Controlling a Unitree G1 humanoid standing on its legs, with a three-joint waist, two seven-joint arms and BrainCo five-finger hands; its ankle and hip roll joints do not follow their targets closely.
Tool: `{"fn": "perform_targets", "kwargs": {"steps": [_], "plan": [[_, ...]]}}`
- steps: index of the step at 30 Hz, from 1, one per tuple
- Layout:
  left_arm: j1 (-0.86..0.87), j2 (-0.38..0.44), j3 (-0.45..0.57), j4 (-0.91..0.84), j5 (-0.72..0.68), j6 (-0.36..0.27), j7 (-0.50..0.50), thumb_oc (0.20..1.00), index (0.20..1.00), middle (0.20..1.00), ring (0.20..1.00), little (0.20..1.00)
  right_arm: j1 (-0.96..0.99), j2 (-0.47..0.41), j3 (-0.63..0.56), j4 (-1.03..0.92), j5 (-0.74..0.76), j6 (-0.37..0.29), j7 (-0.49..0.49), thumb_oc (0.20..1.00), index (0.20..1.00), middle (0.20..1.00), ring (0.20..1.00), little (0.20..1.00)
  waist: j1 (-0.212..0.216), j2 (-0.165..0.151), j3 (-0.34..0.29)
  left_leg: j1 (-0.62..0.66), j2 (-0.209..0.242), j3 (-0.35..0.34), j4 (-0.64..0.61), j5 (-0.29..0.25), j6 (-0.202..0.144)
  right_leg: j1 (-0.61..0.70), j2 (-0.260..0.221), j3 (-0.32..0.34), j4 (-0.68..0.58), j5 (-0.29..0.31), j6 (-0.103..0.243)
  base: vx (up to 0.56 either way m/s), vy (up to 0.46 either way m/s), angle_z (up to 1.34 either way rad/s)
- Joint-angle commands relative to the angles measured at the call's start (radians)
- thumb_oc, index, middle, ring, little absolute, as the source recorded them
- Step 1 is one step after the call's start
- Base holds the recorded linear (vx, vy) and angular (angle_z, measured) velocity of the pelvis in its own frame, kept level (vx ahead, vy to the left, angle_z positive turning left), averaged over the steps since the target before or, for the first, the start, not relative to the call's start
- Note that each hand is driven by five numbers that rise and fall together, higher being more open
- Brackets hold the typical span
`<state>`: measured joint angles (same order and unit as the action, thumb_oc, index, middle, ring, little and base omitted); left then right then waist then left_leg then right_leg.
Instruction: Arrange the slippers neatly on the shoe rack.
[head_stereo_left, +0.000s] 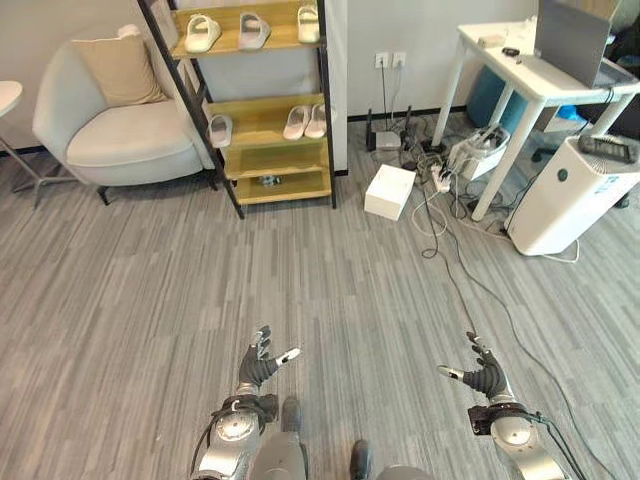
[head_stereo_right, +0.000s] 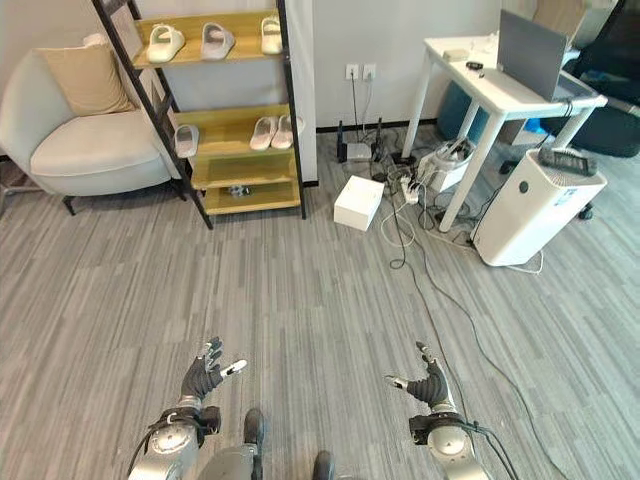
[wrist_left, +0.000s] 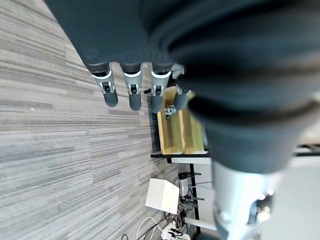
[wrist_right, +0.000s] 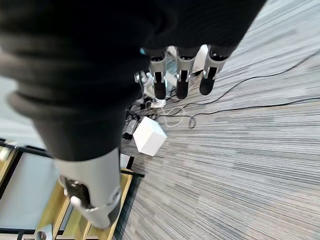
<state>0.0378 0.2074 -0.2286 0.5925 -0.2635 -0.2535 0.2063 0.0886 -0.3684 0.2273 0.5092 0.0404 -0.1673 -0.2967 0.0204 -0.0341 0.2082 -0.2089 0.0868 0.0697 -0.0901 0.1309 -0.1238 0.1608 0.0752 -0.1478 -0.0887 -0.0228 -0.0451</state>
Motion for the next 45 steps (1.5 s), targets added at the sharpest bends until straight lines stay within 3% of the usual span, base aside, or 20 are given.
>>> {"fn": "perform_targets", "kwargs": {"steps": [1, 6, 9, 10, 11, 12, 14, 15, 19, 20, 21, 22, 24, 28, 31, 34, 40, 42, 44, 45], "plan": [[-0.015, 0.04, 0.03, -0.082, -0.009, -0.041, 0.021, 1.0, 1.0, 1.0, 1.0, 1.0, -0.022, -0.014, -0.018, -0.063, 0.0, -0.041, -0.012, 1.0, 1.0, 1.0, 1.0, 1.0, 0.048, -0.004, 0.01, -0.075, 0.018, 0.071, 0.034, 0.05, 0.026, 0.119, -0.099, 0.068, 0.038, -0.154, 0.126, 0.31, 0.071, -0.38], [0.007, 0.045, 0.031, -0.078, 0.004, -0.034, 0.016, 1.0, 1.0, 1.0, 1.0, 1.0, -0.015, 0.005, 0.0, -0.068, -0.013, -0.033, 0.016, 1.0, 1.0, 1.0, 1.0, 1.0, 0.07, -0.016, -0.048, -0.045, 0.011, 0.076, 0.062, 0.101, 0.045, 0.167, -0.135, 0.125, 0.08, -0.181, 0.157, 0.46, 0.178, -0.4], [0.006, 0.058, 0.027, -0.07, 0.007, -0.028, 0.014, 1.0, 1.0, 1.0, 1.0, 1.0, -0.021, 0.032, 0.007, -0.056, -0.006, -0.032, 0.022, 1.0, 1.0, 1.0, 1.0, 1.0, 0.065, -0.058, -0.059, -0.017, -0.031, 0.1, 0.114, 0.035, 0.093, 0.106, -0.19, 0.142, 0.268, -0.07, 0.213, 0.35, 0.18, -0.46], [0.005, 0.058, 0.027, -0.07, 0.006, -0.028, 0.013, 1.0, 1.0, 1.0, 1.0, 1.0, -0.022, 0.032, 0.007, -0.056, -0.006, -0.032, 0.021, 1.0, 1.0, 1.0, 1.0, 1.0, 0.068, -0.054, -0.061, -0.021, -0.026, 0.101, 0.115, 0.036, 0.093, 0.102, -0.186, 0.145, 0.266, -0.066, 0.212, 0.29, 0.153, -0.04], [0.0, 0.071, 0.018, -0.081, 0.008, -0.026, 0.007, 1.0, 1.0, 1.0, 1.0, 1.0, -0.031, 0.04, 0.007, -0.058, -0.005, -0.032, 0.022, 1.0, 1.0, 1.0, 1.0, 1.0, 0.058, -0.066, -0.052, 0.015, -0.052, 0.11, 0.133, -0.015, 0.123, 0.035, -0.213, 0.145, 0.429, 0.051, 0.249, 0.37, 0.178, -0.11], [-0.009, 0.078, 0.012, -0.088, 0.011, -0.023, 0.009, 1.0, 1.0, 1.0, 1.0, 1.0, -0.034, 0.05, 0.005, -0.055, -0.004, -0.03, 0.02, 1.0, 1.0, 1.0, 1.0, 1.0, 0.047, -0.046, -0.046, 0.068, -0.049, 0.106, 0.13, -0.049, 0.145, -0.048, -0.209, 0.131, 0.563, 0.151, 0.253, 0.37, 0.176, -0.07], [-0.013, 0.08, 0.01, -0.089, 0.014, -0.021, 0.009, 1.0, 1.0, 1.0, 1.0, 1.0, -0.034, 0.054, 0.003, -0.054, -0.004, -0.029, 0.019, 1.0, 1.0, 1.0, 1.0, 1.0, 0.038, -0.032, -0.04, 0.107, -0.048, 0.099, 0.117, -0.066, 0.152, -0.102, -0.205, 0.119, 0.615, 0.155, 0.241, 0.28, 0.116, 0.14], [-0.019, 0.08, 0.008, -0.088, 0.017, -0.021, 0.008, 1.0, 1.0, 1.0, 1.0, 1.0, -0.034, 0.055, 0.002, -0.059, -0.002, -0.029, 0.022, 1.0, 1.0, 1.0, 1.0, 1.0, 0.019, -0.023, -0.026, 0.157, -0.057, 0.084, 0.095, -0.083, 0.155, -0.16, -0.205, 0.097, 0.642, 0.116, 0.225, 0.45, 0.109, 0.36], [-0.023, 0.082, 0.001, -0.107, 0.031, -0.02, -0.002, 1.0, 1.0, 1.0, 1.0, 1.0, -0.012, 0.046, -0.012, -0.078, 0.001, -0.027, 0.025, 1.0, 1.0, 1.0, 1.0, 1.0, -0.04, -0.009, 0.003, 0.29, -0.069, 0.034, 0.062, -0.155, 0.139, -0.289, -0.211, -0.028, 0.438, 0.03, 0.191, 0.45, -0.033, 0.45], [-0.021, 0.08, 0.003, -0.113, 0.039, -0.019, -0.004, 1.0, 1.0, 1.0, 1.0, 1.0, -0.008, 0.044, -0.015, -0.084, 0.001, -0.025, 0.024, 1.0, 1.0, 1.0, 1.0, 1.0, -0.057, -0.013, 0.005, 0.334, -0.074, 0.022, 0.047, -0.177, 0.129, -0.309, -0.209, -0.047, 0.329, 0.04, 0.195, 0.35, -0.088, 0.31], [-0.021, 0.08, 0.003, -0.113, 0.039, -0.019, -0.004, 1.0, 1.0, 1.0, 1.0, 1.0, -0.008, 0.043, -0.015, -0.084, 0.001, -0.025, 0.024, 1.0, 1.0, 1.0, 1.0, 1.0, -0.059, -0.011, 0.008, 0.339, -0.072, 0.02, 0.046, -0.177, 0.129, -0.302, -0.207, -0.049, 0.326, 0.041, 0.195, 0.52, -0.169, 0.53], [-0.024, 0.077, 0.011, -0.117, 0.047, -0.022, -0.004, 1.0, 1.0, 1.0, 1.0, 1.0, -0.001, 0.041, -0.023, -0.084, -0.004, -0.022, 0.021, 1.0, 1.0, 1.0, 1.0, 1.0, -0.087, -0.025, 0.003, 0.393, -0.067, 0.012, 0.035, -0.215, 0.105, -0.354, -0.219, -0.064, 0.179, 0.081, 0.22, 0.63, -0.243, 0.65], [-0.033, 0.072, 0.009, -0.113, 0.062, -0.03, -0.012, 1.0, 1.0, 1.0, 1.0, 1.0, 0.009, 0.029, -0.029, -0.09, -0.015, -0.021, 0.025, 1.0, 1.0, 1.0, 1.0, 1.0, -0.113, -0.021, -0.001, 0.451, -0.033, -0.003, 0.05, -0.264, 0.077, -0.351, -0.216, -0.063, 0.107, 0.117, 0.239, 0.66, -0.307, 0.77], [-0.035, 0.061, 0.001, -0.1, 0.067, -0.031, -0.013, 1.0, 1.0, 1.0, 1.0, 1.0, 0.015, 0.017, -0.028, -0.08, -0.003, -0.032, 0.033, 1.0, 1.0, 1.0, 1.0, 1.0, -0.111, -0.015, -0.023, 0.435, 0.005, -0.028, 0.173, -0.226, 0.044, -0.295, -0.191, -0.062, 0.105, 0.117, 0.196, 0.28, -0.189, 0.33], [-0.043, 0.057, 0.004, -0.088, 0.034, -0.033, -0.004, 1.0, 1.0, 1.0, 1.0, 1.0, 0.008, -0.013, -0.017, -0.087, 0.017, -0.041, 0.039, 1.0, 1.0, 1.0, 1.0, 1.0, -0.086, -0.033, -0.011, 0.311, -0.006, -0.082, 0.503, -0.106, 0.022, -0.193, -0.155, -0.041, 0.096, 0.063, 0.135, 0.33, -0.288, 0.13], [-0.044, 0.053, 0.009, -0.079, 0.019, -0.034, 0.007, 1.0, 1.0, 1.0, 1.0, 1.0, 0.008, -0.02, -0.017, -0.085, 0.026, -0.034, 0.036, 1.0, 1.0, 1.0, 1.0, 1.0, -0.064, -0.046, -0.002, 0.225, -0.002, -0.053, 0.602, -0.085, 0.023, -0.127, -0.149, -0.034, 0.085, 0.022, 0.111, 0.32, -0.161, -0.5], [-0.026, 0.06, 0.018, -0.08, 0.012, -0.033, 0.011, 1.0, 1.0, 1.0, 1.0, 1.0, 0.016, -0.028, -0.022, -0.085, 0.021, -0.035, 0.034, 1.0, 1.0, 1.0, 1.0, 1.0, -0.017, -0.047, 0.0, 0.105, 0.031, 0.031, 0.408, -0.118, 0.044, -0.038, -0.148, -0.025, 0.074, -0.051, 0.122, 0.28, -0.005, -0.24], [-0.02, 0.062, 0.02, -0.081, 0.015, -0.031, 0.014, 1.0, 1.0, 1.0, 1.0, 1.0, 0.017, -0.029, -0.024, -0.082, 0.02, -0.036, 0.031, 1.0, 1.0, 1.0, 1.0, 1.0, 0.002, -0.034, 0.002, 0.071, 0.05, 0.037, 0.267, -0.069, 0.035, 0.005, -0.137, -0.022, 0.069, -0.082, 0.127, 0.29, 0.059, -0.27], [-0.021, 0.065, 0.027, -0.075, 0.013, -0.03, 0.024, 1.0, 1.0, 1.0, 1.0, 1.0, 0.016, -0.026, -0.024, -0.074, 0.024, -0.037, 0.025, 1.0, 1.0, 1.0, 1.0, 1.0, 0.019, -0.014, 0.007, 0.035, 0.073, 0.033, 0.126, 0.033, 0.012, 0.053, -0.123, -0.013, 0.074, -0.122, 0.132, 0.47, 0.127, -0.08], [-0.02, 0.065, 0.03, -0.073, 0.017, -0.028, 0.028, 1.0, 1.0, 1.0, 1.0, 1.0, 0.015, -0.025, -0.024, -0.072, 0.022, -0.037, 0.023, 1.0, 1.0, 1.0, 1.0, 1.0, 0.024, -0.01, 0.007, 0.012, 0.085, 0.047, 0.095, 0.045, 0.005, 0.075, -0.122, -0.01, 0.072, -0.136, 0.135, 0.5, 0.16, 0.21]]}}
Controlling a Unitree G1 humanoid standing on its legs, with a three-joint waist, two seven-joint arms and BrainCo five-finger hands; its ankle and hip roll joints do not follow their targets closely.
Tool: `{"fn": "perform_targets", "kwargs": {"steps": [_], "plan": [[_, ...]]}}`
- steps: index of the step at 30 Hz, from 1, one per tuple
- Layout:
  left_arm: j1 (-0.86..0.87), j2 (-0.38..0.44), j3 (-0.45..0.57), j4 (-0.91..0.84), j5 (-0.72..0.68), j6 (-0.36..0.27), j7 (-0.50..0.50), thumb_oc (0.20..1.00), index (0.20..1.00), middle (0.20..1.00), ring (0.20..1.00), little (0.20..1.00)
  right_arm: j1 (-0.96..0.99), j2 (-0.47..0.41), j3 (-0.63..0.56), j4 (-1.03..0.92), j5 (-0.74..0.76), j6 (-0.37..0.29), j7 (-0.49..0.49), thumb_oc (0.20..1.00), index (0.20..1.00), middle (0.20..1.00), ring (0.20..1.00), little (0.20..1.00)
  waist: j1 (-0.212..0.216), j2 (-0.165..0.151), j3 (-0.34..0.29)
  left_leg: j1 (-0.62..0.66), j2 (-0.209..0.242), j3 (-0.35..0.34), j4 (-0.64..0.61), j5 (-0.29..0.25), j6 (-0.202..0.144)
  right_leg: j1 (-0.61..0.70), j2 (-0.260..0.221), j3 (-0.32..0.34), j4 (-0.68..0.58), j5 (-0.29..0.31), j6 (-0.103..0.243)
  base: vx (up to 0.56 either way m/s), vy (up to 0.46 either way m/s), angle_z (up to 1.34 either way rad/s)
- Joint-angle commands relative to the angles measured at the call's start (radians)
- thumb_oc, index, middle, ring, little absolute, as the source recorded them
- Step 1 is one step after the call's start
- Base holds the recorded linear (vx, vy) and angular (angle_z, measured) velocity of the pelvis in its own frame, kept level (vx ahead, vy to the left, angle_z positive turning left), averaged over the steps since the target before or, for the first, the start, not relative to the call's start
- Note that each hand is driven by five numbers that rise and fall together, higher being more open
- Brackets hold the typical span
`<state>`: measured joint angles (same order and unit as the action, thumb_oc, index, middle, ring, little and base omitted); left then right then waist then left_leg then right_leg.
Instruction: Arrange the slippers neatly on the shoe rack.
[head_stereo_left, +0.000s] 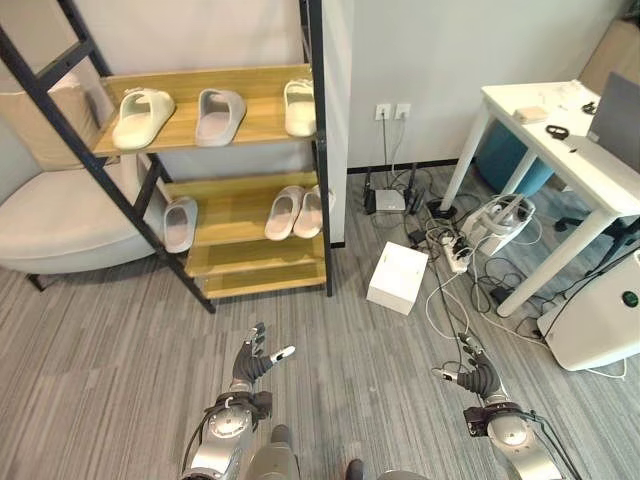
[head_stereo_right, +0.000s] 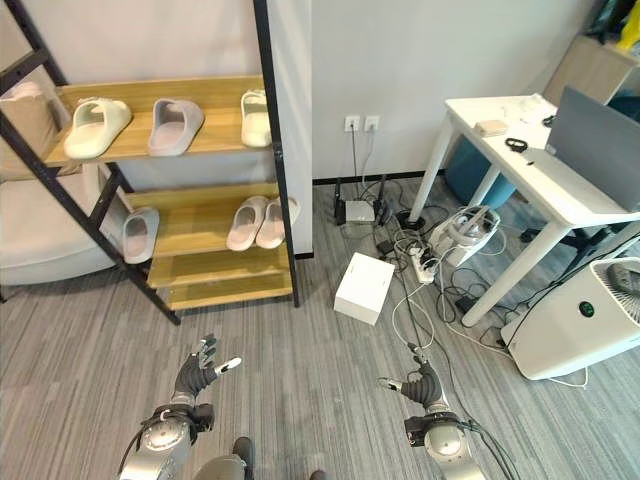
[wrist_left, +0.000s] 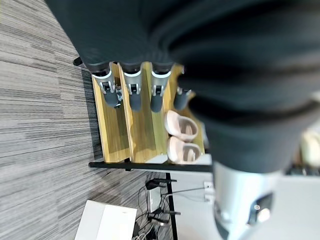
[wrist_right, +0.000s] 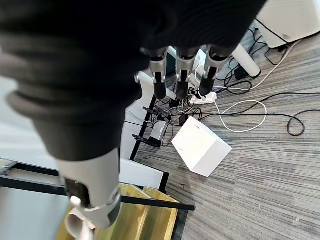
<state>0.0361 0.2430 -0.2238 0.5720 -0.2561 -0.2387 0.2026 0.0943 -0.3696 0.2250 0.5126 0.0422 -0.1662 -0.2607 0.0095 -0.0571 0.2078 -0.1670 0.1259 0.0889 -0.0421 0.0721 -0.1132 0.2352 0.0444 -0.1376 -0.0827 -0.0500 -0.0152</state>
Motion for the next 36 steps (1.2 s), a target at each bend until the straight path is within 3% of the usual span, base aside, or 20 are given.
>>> {"fn": "perform_targets", "kwargs": {"steps": [1, 5, 8, 9, 10, 11, 12, 13, 14, 15, 17, 19, 20, 23, 30, 31, 33, 36], "plan": [[-0.016, 0.027, 0.027, -0.051, 0.009, -0.043, 0.033, 1.0, 1.0, 1.0, 1.0, 1.0, 0.012, -0.021, -0.022, -0.073, 0.018, -0.037, -0.014, 1.0, 1.0, 1.0, 1.0, 1.0, 0.039, 0.014, 0.009, -0.045, 0.056, 0.049, 0.021, 0.116, -0.009, 0.021, -0.095, -0.016, 0.066, -0.12, 0.108, 0.37, 0.153, 0.19], [0.007, 0.031, 0.037, -0.044, 0.026, -0.036, 0.036, 1.0, 1.0, 1.0, 1.0, 1.0, 0.03, -0.006, -0.015, -0.081, 0.003, -0.03, 0.001, 1.0, 1.0, 1.0, 1.0, 1.0, 0.06, 0.024, -0.027, -0.042, 0.091, 0.097, -0.01, 0.186, -0.022, 0.091, -0.122, 0.02, 0.072, -0.156, 0.136, 0.48, 0.295, -0.15], [0.003, 0.038, 0.031, -0.042, 0.028, -0.034, 0.03, 1.0, 1.0, 1.0, 1.0, 1.0, 0.035, 0.006, -0.012, -0.08, -0.002, -0.027, 0.008, 1.0, 1.0, 1.0, 1.0, 1.0, 0.066, 0.003, -0.048, -0.05, 0.061, 0.099, 0.044, 0.158, 0.003, 0.08, -0.166, 0.037, 0.126, -0.146, 0.164, 0.24, 0.195, -0.24], [0.001, 0.043, 0.027, -0.041, 0.032, -0.034, 0.029, 1.0, 1.0, 1.0, 1.0, 1.0, 0.034, 0.01, -0.012, -0.073, -0.002, -0.028, 0.008, 1.0, 1.0, 1.0, 1.0, 1.0, 0.063, -0.006, -0.052, -0.046, 0.046, 0.1, 0.062, 0.139, 0.019, 0.062, -0.18, 0.044, 0.175, -0.117, 0.174, 0.26, 0.293, -0.46], [-0.004, 0.055, 0.021, -0.047, 0.034, -0.031, 0.028, 1.0, 1.0, 1.0, 1.0, 1.0, 0.02, 0.021, -0.008, -0.068, -0.006, -0.028, 0.006, 1.0, 1.0, 1.0, 1.0, 1.0, 0.057, -0.024, -0.043, -0.014, 0.003, 0.109, 0.081, 0.087, 0.06, -0.017, -0.225, 0.058, 0.35, -0.014, 0.204, 0.17, 0.235, -0.43], [-0.004, 0.055, 0.021, -0.047, 0.034, -0.031, 0.028, 1.0, 1.0, 1.0, 1.0, 1.0, 0.019, 0.021, -0.009, -0.068, -0.007, -0.028, 0.006, 1.0, 1.0, 1.0, 1.0, 1.0, 0.059, -0.021, -0.046, -0.018, 0.007, 0.111, 0.082, 0.088, 0.06, -0.022, -0.222, 0.062, 0.349, -0.01, 0.204, 0.21, 0.308, -0.15], [-0.008, 0.066, 0.01, -0.061, 0.033, -0.032, 0.024, 1.0, 1.0, 1.0, 1.0, 1.0, 0.007, 0.028, -0.008, -0.065, -0.004, -0.028, 0.002, 1.0, 1.0, 1.0, 1.0, 1.0, 0.051, -0.017, -0.037, 0.016, -0.02, 0.114, 0.078, 0.051, 0.092, -0.094, -0.232, 0.076, 0.489, 0.086, 0.211, 0.17, 0.208, 0.18], [-0.011, 0.069, 0.006, -0.068, 0.037, -0.031, 0.021, 1.0, 1.0, 1.0, 1.0, 1.0, -0.001, 0.034, -0.009, -0.062, -0.004, -0.028, 0.0, 1.0, 1.0, 1.0, 1.0, 1.0, 0.043, -0.008, -0.032, 0.046, -0.026, 0.11, 0.071, 0.036, 0.104, -0.138, -0.231, 0.076, 0.548, 0.125, 0.207, 0.35, 0.317, 0.39], [-0.016, 0.075, 0.002, -0.079, 0.046, -0.03, 0.018, 1.0, 1.0, 1.0, 1.0, 1.0, -0.006, 0.039, -0.01, -0.068, 0.0, -0.029, 0.001, 1.0, 1.0, 1.0, 1.0, 1.0, 0.024, 0.016, -0.02, 0.113, -0.034, 0.096, 0.037, 0.011, 0.114, -0.239, -0.208, 0.058, 0.6, 0.105, 0.186, 0.24, 0.169, 0.33], [-0.016, 0.075, 0.003, -0.08, 0.047, -0.03, 0.019, 1.0, 1.0, 1.0, 1.0, 1.0, -0.006, 0.039, -0.01, -0.068, 0.0, -0.028, 0.001, 1.0, 1.0, 1.0, 1.0, 1.0, 0.02, 0.011, -0.016, 0.119, -0.041, 0.094, 0.033, 0.012, 0.114, -0.237, -0.215, 0.056, 0.611, 0.096, 0.186, 0.38, 0.118, 0.27], [-0.024, 0.083, -0.005, -0.105, 0.066, -0.031, 0.01, 1.0, 1.0, 1.0, 1.0, 1.0, -0.004, 0.035, -0.014, -0.083, 0.01, -0.029, 0.002, 1.0, 1.0, 1.0, 1.0, 1.0, -0.019, 0.015, 0.006, 0.201, -0.073, 0.051, 0.008, -0.028, 0.103, -0.325, -0.177, -0.026, 0.375, 0.03, 0.162, 0.4, -0.045, 0.23], [-0.023, 0.083, -0.005, -0.106, 0.066, -0.03, 0.01, 1.0, 1.0, 1.0, 1.0, 1.0, -0.004, 0.034, -0.013, -0.083, 0.01, -0.029, 0.002, 1.0, 1.0, 1.0, 1.0, 1.0, -0.027, 0.017, 0.012, 0.209, -0.071, 0.044, 0.006, -0.031, 0.102, -0.31, -0.175, -0.035, 0.365, 0.029, 0.162, 0.18, -0.064, 0.59], [-0.026, 0.085, -0.01, -0.117, 0.075, -0.033, 0.009, 1.0, 1.0, 1.0, 1.0, 1.0, -0.003, 0.032, -0.012, -0.085, 0.01, -0.027, -0.001, 1.0, 1.0, 1.0, 1.0, 1.0, -0.037, 0.006, 0.007, 0.223, -0.076, 0.036, 0.01, -0.049, 0.091, -0.3, -0.16, -0.042, 0.236, 0.024, 0.166, 0.15, -0.069, 0.89], [-0.024, 0.085, -0.013, -0.116, 0.105, -0.037, 0.0, 1.0, 1.0, 1.0, 1.0, 1.0, 0.009, 0.028, -0.011, -0.078, 0.006, -0.033, 0.005, 1.0, 1.0, 1.0, 1.0, 1.0, -0.027, -0.006, -0.007, 0.227, -0.076, 0.026, 0.04, -0.07, 0.084, -0.234, -0.146, -0.035, 0.149, 0.028, 0.155, 0.17, -0.142, 0.58], [-0.021, 0.075, -0.01, -0.129, 0.106, -0.04, 0.003, 1.0, 1.0, 1.0, 1.0, 1.0, 0.021, 0.003, -0.018, -0.077, 0.013, -0.043, 0.012, 1.0, 1.0, 1.0, 1.0, 1.0, -0.021, 0.004, -0.023, 0.221, -0.051, -0.001, 0.122, -0.1, 0.05, -0.14, -0.118, -0.037, 0.055, 0.018, 0.125, 0.07, -0.118, 0.07], [-0.026, 0.071, -0.009, -0.131, 0.1, -0.04, 0.007, 1.0, 1.0, 1.0, 1.0, 1.0, 0.023, -0.011, -0.026, -0.078, 0.015, -0.044, 0.011, 1.0, 1.0, 1.0, 1.0, 1.0, -0.02, 0.002, -0.007, 0.176, -0.053, -0.021, 0.233, -0.09, 0.028, -0.126, -0.118, -0.035, 0.054, 0.009, 0.112, -0.01, -0.056, -0.05], [-0.029, 0.063, -0.007, -0.125, 0.095, -0.042, 0.015, 1.0, 1.0, 1.0, 1.0, 1.0, 0.025, -0.023, -0.035, -0.075, 0.019, -0.046, 0.005, 1.0, 1.0, 1.0, 1.0, 1.0, -0.015, 0.003, 0.005, 0.135, -0.049, -0.051, 0.291, -0.061, 0.011, -0.108, -0.117, -0.031, 0.048, -0.001, 0.101, 0.03, -0.022, -0.03], [-0.023, 0.062, -0.007, -0.131, 0.094, -0.047, 0.015, 1.0, 1.0, 1.0, 1.0, 1.0, 0.034, -0.03, -0.047, -0.072, 0.021, -0.046, 0.005, 1.0, 1.0, 1.0, 1.0, 1.0, -0.015, 0.004, 0.003, 0.128, -0.026, -0.047, 0.254, -0.061, 0.012, -0.092, -0.123, -0.037, 0.04, -0.009, 0.105, 0.08, 0.047, -0.05]]}}
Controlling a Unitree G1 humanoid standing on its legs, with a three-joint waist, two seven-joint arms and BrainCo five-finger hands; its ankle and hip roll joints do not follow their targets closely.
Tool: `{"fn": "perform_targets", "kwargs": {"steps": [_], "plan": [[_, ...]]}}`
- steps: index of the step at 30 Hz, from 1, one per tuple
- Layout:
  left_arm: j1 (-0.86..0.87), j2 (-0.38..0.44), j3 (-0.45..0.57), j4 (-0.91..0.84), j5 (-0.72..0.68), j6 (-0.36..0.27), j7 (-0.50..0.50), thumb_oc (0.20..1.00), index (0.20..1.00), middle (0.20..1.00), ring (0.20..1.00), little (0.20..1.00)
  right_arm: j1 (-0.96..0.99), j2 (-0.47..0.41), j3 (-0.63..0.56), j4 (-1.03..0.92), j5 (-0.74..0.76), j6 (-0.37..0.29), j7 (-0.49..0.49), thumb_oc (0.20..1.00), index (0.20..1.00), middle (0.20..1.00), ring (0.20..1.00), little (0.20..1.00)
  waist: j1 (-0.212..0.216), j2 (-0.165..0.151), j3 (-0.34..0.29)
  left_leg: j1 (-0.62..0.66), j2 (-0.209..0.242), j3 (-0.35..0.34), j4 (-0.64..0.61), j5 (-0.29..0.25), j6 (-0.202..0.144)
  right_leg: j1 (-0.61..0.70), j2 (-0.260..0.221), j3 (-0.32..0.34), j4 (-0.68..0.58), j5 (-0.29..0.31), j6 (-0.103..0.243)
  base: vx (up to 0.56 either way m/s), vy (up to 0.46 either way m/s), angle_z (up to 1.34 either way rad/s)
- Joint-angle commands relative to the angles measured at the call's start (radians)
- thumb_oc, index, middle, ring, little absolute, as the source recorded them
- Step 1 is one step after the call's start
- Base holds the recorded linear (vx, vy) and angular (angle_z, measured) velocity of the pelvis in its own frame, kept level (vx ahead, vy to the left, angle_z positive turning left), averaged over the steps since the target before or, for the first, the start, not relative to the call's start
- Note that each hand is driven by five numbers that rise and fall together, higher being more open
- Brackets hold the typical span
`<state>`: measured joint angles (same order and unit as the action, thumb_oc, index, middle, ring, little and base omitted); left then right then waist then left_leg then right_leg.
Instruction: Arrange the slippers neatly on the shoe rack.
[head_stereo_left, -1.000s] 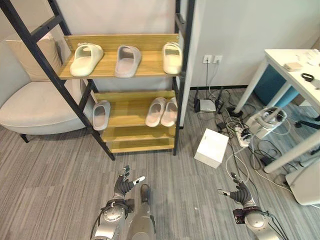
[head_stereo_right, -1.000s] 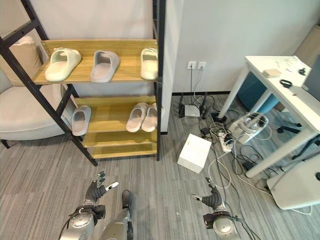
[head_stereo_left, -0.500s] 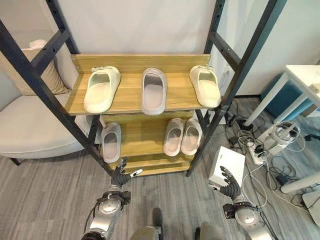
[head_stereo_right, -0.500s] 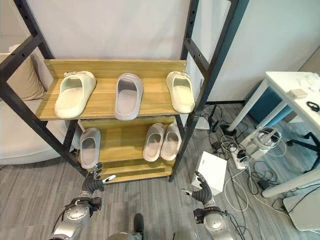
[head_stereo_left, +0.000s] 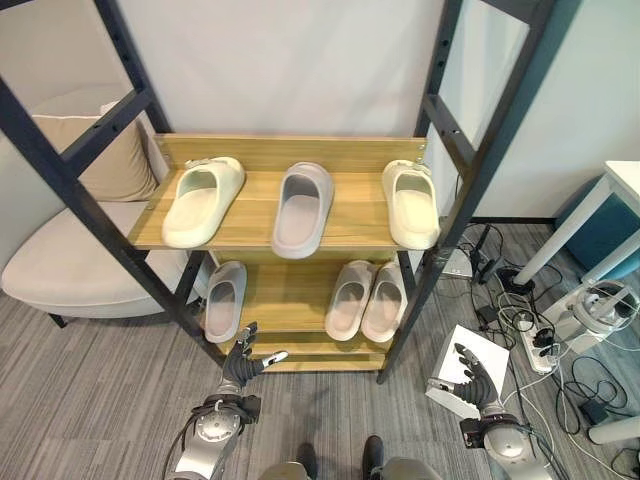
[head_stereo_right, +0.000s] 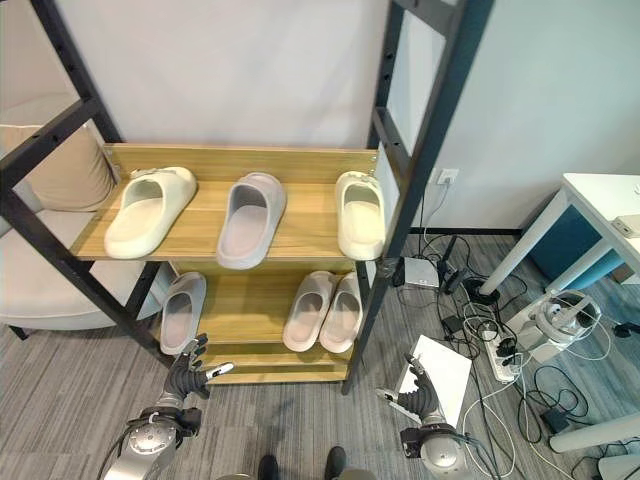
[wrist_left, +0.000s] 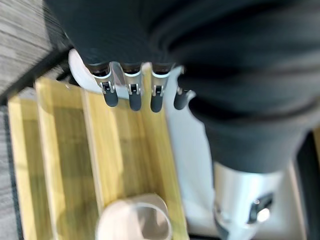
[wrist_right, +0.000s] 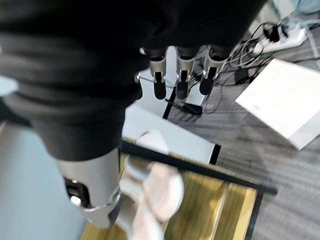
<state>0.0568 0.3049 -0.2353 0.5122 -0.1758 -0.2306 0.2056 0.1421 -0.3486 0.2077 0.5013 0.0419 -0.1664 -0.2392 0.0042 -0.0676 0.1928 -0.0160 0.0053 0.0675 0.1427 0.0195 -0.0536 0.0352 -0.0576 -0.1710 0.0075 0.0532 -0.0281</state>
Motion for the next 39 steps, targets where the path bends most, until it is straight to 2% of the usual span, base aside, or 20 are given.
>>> {"fn": "perform_targets", "kwargs": {"steps": [1, 2, 4, 5, 6, 10, 12, 13, 14, 16, 19, 21, 22, 25, 28, 31, 33, 35, 39], "plan": [[-0.042, 0.002, 0.004, -0.071, 0.011, -0.055, 0.015, 1.0, 1.0, 1.0, 1.0, 1.0, -0.011, -0.054, -0.034, -0.057, 0.022, -0.044, -0.021, 1.0, 1.0, 1.0, 1.0, 1.0, -0.009, 0.015, 0.017, -0.027, 0.117, -0.02, 0.035, 0.002, -0.05, 0.11, -0.028, -0.007, -0.047, -0.118, 0.124, 0.12, 0.136, -0.1], [-0.043, 0.002, 0.002, -0.062, 0.01, -0.052, 0.025, 1.0, 1.0, 1.0, 1.0, 1.0, -0.012, -0.057, -0.043, -0.054, 0.023, -0.045, -0.032, 1.0, 1.0, 1.0, 1.0, 1.0, -0.004, 0.024, 0.015, -0.044, 0.167, -0.022, -0.057, 0.057, -0.057, 0.113, -0.031, -0.008, -0.042, -0.134, 0.131, 0.16, 0.201, -0.01], [-0.051, 0.001, 0.001, -0.04, 0.012, -0.049, 0.041, 1.0, 1.0, 1.0, 1.0, 1.0, -0.018, -0.062, -0.046, -0.047, 0.017, -0.046, -0.048, 1.0, 1.0, 1.0, 1.0, 1.0, 0.0, 0.036, 0.019, -0.072, 0.22, -0.021, -0.128, 0.127, -0.079, 0.124, -0.038, -0.006, -0.036, -0.157, 0.143, 0.13, 0.167, 0.09], [-0.052, 0.001, 0.001, -0.039, 0.012, -0.05, 0.041, 1.0, 1.0, 1.0, 1.0, 1.0, -0.018, -0.062, -0.046, -0.046, 0.016, -0.046, -0.048, 1.0, 1.0, 1.0, 1.0, 1.0, 0.0, 0.036, 0.019, -0.07, 0.22, -0.021, -0.133, 0.13, -0.08, 0.124, -0.038, -0.007, -0.035, -0.159, 0.142, 0.13, 0.182, 0.2], [-0.059, -0.002, 0.003, -0.035, 0.008, -0.052, 0.049, 1.0, 1.0, 1.0, 1.0, 1.0, -0.035, -0.068, -0.043, -0.046, 0.008, -0.047, -0.059, 1.0, 1.0, 1.0, 1.0, 1.0, 0.007, 0.051, 0.019, -0.076, 0.252, -0.023, -0.17, 0.165, -0.1, 0.14, -0.045, 0.004, -0.026, -0.179, 0.154, 0.14, 0.218, 0.15], [-0.055, -0.008, -0.003, -0.036, 0.005, -0.059, 0.053, 1.0, 1.0, 1.0, 1.0, 1.0, -0.04, -0.069, -0.036, -0.043, -0.008, -0.046, -0.055, 1.0, 1.0, 1.0, 1.0, 1.0, 0.007, 0.072, -0.006, -0.032, 0.255, -0.012, -0.197, 0.158, -0.119, 0.155, -0.064, 0.013, -0.021, -0.179, 0.172, 0.11, 0.208, -0.15], [-0.058, -0.006, -0.018, -0.041, 0.005, -0.058, 0.049, 1.0, 1.0, 1.0, 1.0, 1.0, -0.048, -0.063, -0.033, -0.04, -0.016, -0.039, -0.056, 1.0, 1.0, 1.0, 1.0, 1.0, 0.008, 0.07, -0.025, -0.006, 0.224, -0.007, -0.205, 0.124, -0.111, 0.152, -0.103, 0.021, -0.015, -0.164, 0.193, 0.11, 0.293, -0.16], [-0.058, -0.006, -0.018, -0.042, 0.005, -0.058, 0.049, 1.0, 1.0, 1.0, 1.0, 1.0, -0.048, -0.062, -0.034, -0.04, -0.016, -0.039, -0.056, 1.0, 1.0, 1.0, 1.0, 1.0, 0.009, 0.073, -0.023, -0.012, 0.226, -0.008, -0.201, 0.131, -0.108, 0.146, -0.101, 0.022, -0.014, -0.155, 0.193, 0.08, 0.216, -0.03], [-0.064, 0.005, -0.025, -0.045, 0.004, -0.056, 0.043, 1.0, 1.0, 1.0, 1.0, 1.0, -0.058, -0.051, -0.03, -0.032, -0.021, -0.033, -0.054, 1.0, 1.0, 1.0, 1.0, 1.0, 0.011, 0.06, -0.029, -0.002, 0.197, 0.0, -0.191, 0.1, -0.085, 0.131, -0.135, 0.035, 0.017, -0.143, 0.207, 0.06, 0.216, 0.06], [-0.064, 0.014, -0.026, -0.051, 0.006, -0.05, 0.035, 1.0, 1.0, 1.0, 1.0, 1.0, -0.078, -0.036, -0.024, -0.016, -0.027, -0.027, -0.053, 1.0, 1.0, 1.0, 1.0, 1.0, 0.02, 0.045, -0.027, 0.016, 0.167, 0.022, -0.18, 0.056, -0.054, 0.097, -0.172, 0.05, 0.088, -0.136, 0.228, 0.07, 0.238, -0.07], [-0.076, 0.031, -0.028, -0.052, 0.007, -0.046, 0.032, 1.0, 1.0, 1.0, 1.0, 1.0, -0.102, -0.018, -0.011, 0.0, -0.032, -0.022, -0.055, 1.0, 1.0, 1.0, 1.0, 1.0, 0.017, 0.047, -0.009, 0.036, 0.14, 0.036, -0.183, 0.038, -0.024, -0.001, -0.18, 0.089, 0.233, -0.087, 0.242, 0.01, 0.131, -0.22], [-0.069, 0.042, -0.02, -0.057, 0.008, -0.05, 0.029, 1.0, 1.0, 1.0, 1.0, 1.0, -0.109, -0.019, -0.008, -0.007, -0.035, -0.018, -0.06, 1.0, 1.0, 1.0, 1.0, 1.0, 0.009, 0.046, -0.009, 0.062, 0.127, 0.039, -0.207, 0.025, -0.028, -0.037, -0.192, 0.064, 0.122, -0.048, 0.229, 0.08, -0.045, -0.28], [-0.07, 0.045, -0.018, -0.064, 0.007, -0.049, 0.024, 1.0, 1.0, 1.0, 1.0, 1.0, -0.111, -0.017, -0.01, -0.01, -0.034, -0.017, -0.06, 1.0, 1.0, 1.0, 1.0, 1.0, 0.004, 0.043, -0.009, 0.058, 0.128, 0.033, -0.204, 0.025, -0.033, -0.025, -0.19, 0.073, 0.071, -0.045, 0.239, 0.04, -0.061, -0.15], [-0.055, 0.04, -0.016, -0.063, 0.01, -0.05, 0.013, 1.0, 1.0, 1.0, 1.0, 1.0, -0.089, -0.016, -0.002, -0.02, -0.053, -0.011, -0.057, 1.0, 1.0, 1.0, 1.0, 1.0, 0.002, 0.036, -0.02, 0.072, 0.138, 0.028, -0.209, 0.025, -0.036, 0.0, -0.173, 0.089, 0.004, -0.038, 0.234, 0.09, -0.097, 0.0], [-0.05, 0.03, -0.015, -0.063, -0.002, -0.053, 0.011, 1.0, 1.0, 1.0, 1.0, 1.0, -0.074, -0.035, 0.011, -0.054, -0.118, -0.006, -0.062, 1.0, 1.0, 1.0, 1.0, 1.0, -0.005, 0.034, -0.036, 0.07, 0.149, 0.024, -0.214, 0.036, -0.044, 0.033, -0.163, 0.066, -0.055, -0.027, 0.231, 0.05, -0.075, 0.01], [-0.057, 0.016, -0.013, -0.067, 0.007, -0.056, 0.02, 1.0, 1.0, 1.0, 1.0, 1.0, -0.074, -0.084, 0.044, -0.153, -0.281, -0.004, -0.075, 1.0, 1.0, 1.0, 1.0, 1.0, -0.011, 0.035, -0.038, 0.076, 0.159, 0.018, -0.222, 0.04, -0.052, 0.059, -0.152, 0.053, -0.083, -0.034, 0.23, 0.03, -0.046, 0.14], [-0.069, 0.005, -0.013, -0.061, 0.03, -0.067, 0.029, 1.0, 1.0, 1.0, 1.0, 1.0, -0.07, -0.145, 0.085, -0.318, -0.442, -0.035, -0.076, 1.0, 1.0, 1.0, 1.0, 1.0, -0.02, 0.035, -0.037, 0.081, 0.165, 0.025, -0.227, 0.041, -0.057, 0.066, -0.148, 0.05, -0.092, -0.037, 0.233, 0.01, -0.019, 0.02], [-0.079, 0.001, -0.018, -0.054, 0.054, -0.072, 0.038, 1.0, 1.0, 1.0, 1.0, 1.0, -0.031, -0.19, 0.092, -0.505, -0.537, -0.079, -0.067, 1.0, 1.0, 1.0, 1.0, 1.0, -0.031, 0.036, -0.038, 0.082, 0.17, 0.029, -0.23, 0.046, -0.06, 0.064, -0.148, 0.053, -0.094, -0.036, 0.233, -0.01, -0.003, -0.02], [-0.078, 0.004, -0.039, -0.077, 0.066, -0.073, 0.062, 1.0, 1.0, 1.0, 1.0, 1.0, 0.038, -0.231, 0.086, -0.764, -0.55, -0.139, -0.077, 1.0, 1.0, 1.0, 1.0, 1.0, -0.044, 0.039, -0.047, 0.093, 0.173, 0.037, -0.23, 0.034, -0.062, 0.074, -0.148, 0.053, -0.095, -0.044, 0.236, 0.02, 0.008, 0.0]]}}
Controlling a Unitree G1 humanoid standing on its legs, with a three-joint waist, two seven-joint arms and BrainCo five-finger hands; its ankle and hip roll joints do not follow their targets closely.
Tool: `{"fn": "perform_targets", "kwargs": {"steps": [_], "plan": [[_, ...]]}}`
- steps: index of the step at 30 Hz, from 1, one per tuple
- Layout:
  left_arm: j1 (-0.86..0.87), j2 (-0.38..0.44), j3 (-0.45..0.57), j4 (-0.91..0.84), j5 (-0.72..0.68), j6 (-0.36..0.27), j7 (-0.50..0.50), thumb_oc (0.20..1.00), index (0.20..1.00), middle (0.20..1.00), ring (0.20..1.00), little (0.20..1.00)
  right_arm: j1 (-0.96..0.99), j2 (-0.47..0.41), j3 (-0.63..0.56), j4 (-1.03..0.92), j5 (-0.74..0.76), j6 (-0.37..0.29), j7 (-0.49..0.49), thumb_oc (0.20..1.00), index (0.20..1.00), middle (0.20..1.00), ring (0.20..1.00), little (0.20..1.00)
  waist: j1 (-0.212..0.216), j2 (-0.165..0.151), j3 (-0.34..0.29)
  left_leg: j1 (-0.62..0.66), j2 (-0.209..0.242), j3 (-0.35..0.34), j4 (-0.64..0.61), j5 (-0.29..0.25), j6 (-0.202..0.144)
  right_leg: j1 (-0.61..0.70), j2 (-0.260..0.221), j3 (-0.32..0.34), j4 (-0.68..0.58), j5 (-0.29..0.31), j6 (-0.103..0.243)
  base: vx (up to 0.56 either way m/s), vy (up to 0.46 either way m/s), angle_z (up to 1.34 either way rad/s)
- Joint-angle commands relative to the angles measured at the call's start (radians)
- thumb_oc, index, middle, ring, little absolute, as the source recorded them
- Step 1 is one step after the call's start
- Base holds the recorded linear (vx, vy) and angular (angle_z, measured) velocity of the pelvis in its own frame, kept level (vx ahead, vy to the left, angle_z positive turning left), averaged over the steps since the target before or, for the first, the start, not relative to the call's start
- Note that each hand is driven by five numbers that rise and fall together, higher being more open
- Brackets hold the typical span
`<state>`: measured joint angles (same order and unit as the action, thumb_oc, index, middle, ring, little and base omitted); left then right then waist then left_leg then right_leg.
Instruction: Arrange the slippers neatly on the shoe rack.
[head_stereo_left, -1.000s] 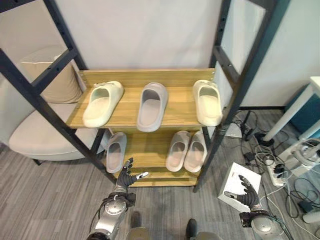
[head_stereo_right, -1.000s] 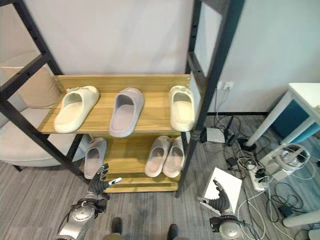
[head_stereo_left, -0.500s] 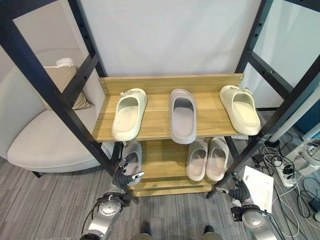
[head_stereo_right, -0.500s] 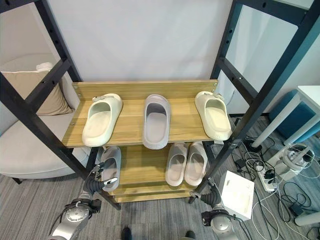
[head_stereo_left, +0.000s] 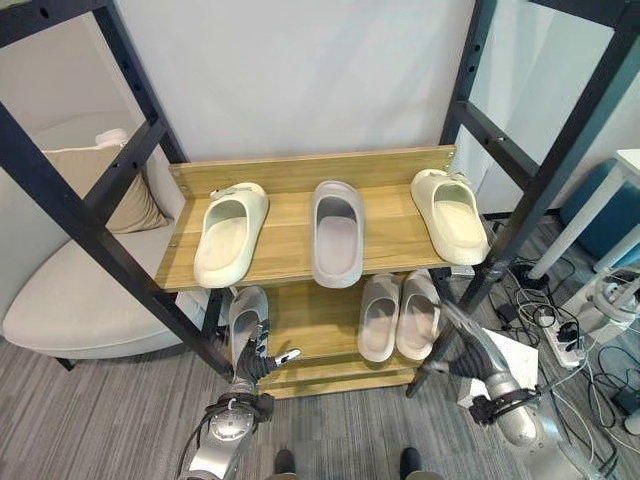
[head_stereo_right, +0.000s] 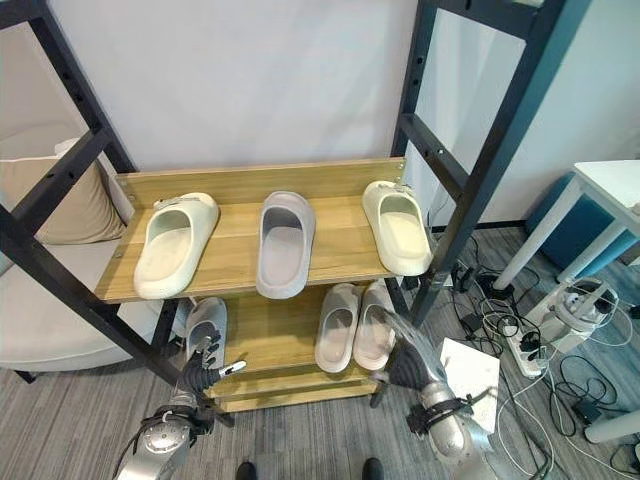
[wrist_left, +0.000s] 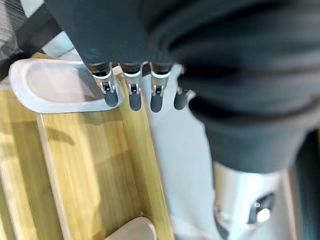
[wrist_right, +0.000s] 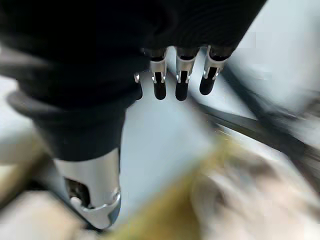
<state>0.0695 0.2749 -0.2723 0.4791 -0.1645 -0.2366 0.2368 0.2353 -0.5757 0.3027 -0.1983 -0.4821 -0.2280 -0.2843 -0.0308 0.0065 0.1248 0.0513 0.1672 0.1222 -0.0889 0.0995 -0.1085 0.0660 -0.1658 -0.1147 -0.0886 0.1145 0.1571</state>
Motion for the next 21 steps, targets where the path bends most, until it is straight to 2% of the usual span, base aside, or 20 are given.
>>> {"fn": "perform_targets", "kwargs": {"steps": [1, 3, 4, 5, 6, 11, 12, 14, 17, 18, 21], "plan": [[-0.091, 0.038, -0.008, -0.052, 0.055, -0.066, 0.042, 1.0, 1.0, 1.0, 1.0, 1.0, -0.069, 0.002, -0.005, -0.097, -0.008, -0.082, -0.044, 1.0, 1.0, 1.0, 1.0, 1.0, -0.009, -0.034, 0.018, 0.027, 0.01, -0.015, 0.002, -0.048, -0.007, 0.044, -0.04, -0.002, 0.001, -0.105, 0.051, 0.0, 0.0, 0.0], [-0.092, 0.041, -0.014, -0.056, 0.05, -0.063, 0.052, 1.0, 1.0, 1.0, 1.0, 1.0, -0.092, 0.008, 0.001, -0.112, 0.02, -0.082, -0.052, 1.0, 1.0, 1.0, 1.0, 1.0, -0.008, -0.034, 0.015, 0.028, 0.009, -0.014, 0.002, -0.049, -0.006, 0.044, -0.04, 0.0, 0.001, -0.106, 0.051, 0.01, 0.016, 0.0], [-0.091, 0.042, -0.026, -0.072, 0.036, -0.056, 0.061, 1.0, 1.0, 1.0, 1.0, 1.0, -0.156, 0.027, -0.003, -0.147, 0.104, -0.082, -0.067, 1.0, 1.0, 1.0, 1.0, 1.0, -0.004, -0.034, 0.009, 0.03, 0.007, -0.015, 0.002, -0.051, -0.004, 0.045, -0.041, 0.003, 0.001, -0.105, 0.05, 0.0, 0.0, 0.0], [-0.091, 0.042, -0.025, -0.073, 0.036, -0.055, 0.061, 1.0, 1.0, 1.0, 1.0, 1.0, -0.158, 0.027, -0.002, -0.147, 0.105, -0.082, -0.067, 1.0, 1.0, 1.0, 1.0, 1.0, -0.004, -0.034, 0.011, 0.03, 0.007, -0.015, 0.002, -0.051, -0.004, 0.046, -0.041, 0.004, 0.001, -0.105, 0.05, 0.02, 0.051, 0.02], [-0.092, 0.045, -0.034, -0.078, 0.027, -0.049, 0.072, 1.0, 1.0, 1.0, 1.0, 1.0, -0.233, 0.051, -0.017, -0.167, 0.195, -0.08, -0.088, 1.0, 1.0, 1.0, 1.0, 1.0, 0.003, -0.036, 0.004, 0.034, 0.004, -0.013, 0.002, -0.055, -0.002, 0.049, -0.043, 0.004, 0.001, -0.103, 0.05, 0.03, 0.04, 0.0], [-0.08, 0.051, -0.05, -0.087, 0.007, -0.044, 0.056, 1.0, 1.0, 1.0, 1.0, 1.0, -0.478, 0.046, -0.071, -0.054, 0.176, -0.001, -0.177, 1.0, 1.0, 1.0, 1.0, 1.0, 0.036, -0.047, -0.013, 0.041, -0.004, -0.02, 0.002, -0.066, 0.005, 0.059, -0.046, 0.002, 0.001, -0.101, 0.049, 0.03, 0.028, 0.0], [-0.081, 0.051, -0.049, -0.087, 0.007, -0.044, 0.056, 1.0, 1.0, 1.0, 1.0, 1.0, -0.482, 0.047, -0.07, -0.051, 0.175, -0.001, -0.178, 1.0, 1.0, 1.0, 1.0, 1.0, 0.036, -0.047, -0.012, 0.041, -0.004, -0.02, 0.002, -0.066, 0.005, 0.059, -0.046, 0.002, 0.001, -0.101, 0.049, 0.03, 0.014, 0.02], [-0.072, 0.058, -0.057, -0.089, -0.003, -0.044, 0.043, 1.0, 1.0, 1.0, 1.0, 1.0, -0.621, 0.031, -0.086, 0.067, 0.163, 0.054, -0.229, 1.0, 1.0, 1.0, 1.0, 1.0, 0.062, -0.057, -0.019, 0.04, -0.007, -0.027, 0.002, -0.07, 0.009, 0.063, -0.049, -0.001, 0.001, -0.1, 0.048, 0.04, 0.019, 0.07], [-0.07, 0.064, -0.06, -0.084, -0.015, -0.043, 0.034, 1.0, 1.0, 1.0, 1.0, 1.0, -0.728, 0.023, -0.068, 0.171, 0.186, 0.082, -0.255, 1.0, 1.0, 1.0, 1.0, 1.0, 0.079, -0.065, -0.018, 0.036, -0.01, -0.033, 0.002, -0.07, 0.011, 0.062, -0.049, -0.001, 0.001, -0.099, 0.047, 0.02, 0.02, 0.09], [-0.071, 0.07, -0.069, -0.073, -0.027, -0.042, 0.027, 1.0, 1.0, 1.0, 1.0, 1.0, -0.82, 0.023, -0.04, 0.272, 0.211, 0.103, -0.266, 1.0, 1.0, 1.0, 1.0, 1.0, 0.1, -0.076, -0.017, 0.03, -0.013, -0.039, 0.002, -0.07, 0.013, 0.061, -0.048, -0.005, 0.001, -0.098, 0.046, 0.0, 0.006, 0.22], [-0.077, 0.073, -0.079, -0.059, -0.041, -0.043, 0.011, 1.0, 1.0, 1.0, 1.0, 1.0, -0.921, 0.036, -0.004, 0.412, 0.24, 0.13, -0.266, 1.0, 1.0, 1.0, 1.0, 1.0, 0.131, -0.091, -0.009, 0.018, -0.015, -0.053, 0.002, -0.07, 0.014, 0.058, -0.048, -0.013, 0.001, -0.099, 0.046, 0.0, 0.004, 0.07]]}}
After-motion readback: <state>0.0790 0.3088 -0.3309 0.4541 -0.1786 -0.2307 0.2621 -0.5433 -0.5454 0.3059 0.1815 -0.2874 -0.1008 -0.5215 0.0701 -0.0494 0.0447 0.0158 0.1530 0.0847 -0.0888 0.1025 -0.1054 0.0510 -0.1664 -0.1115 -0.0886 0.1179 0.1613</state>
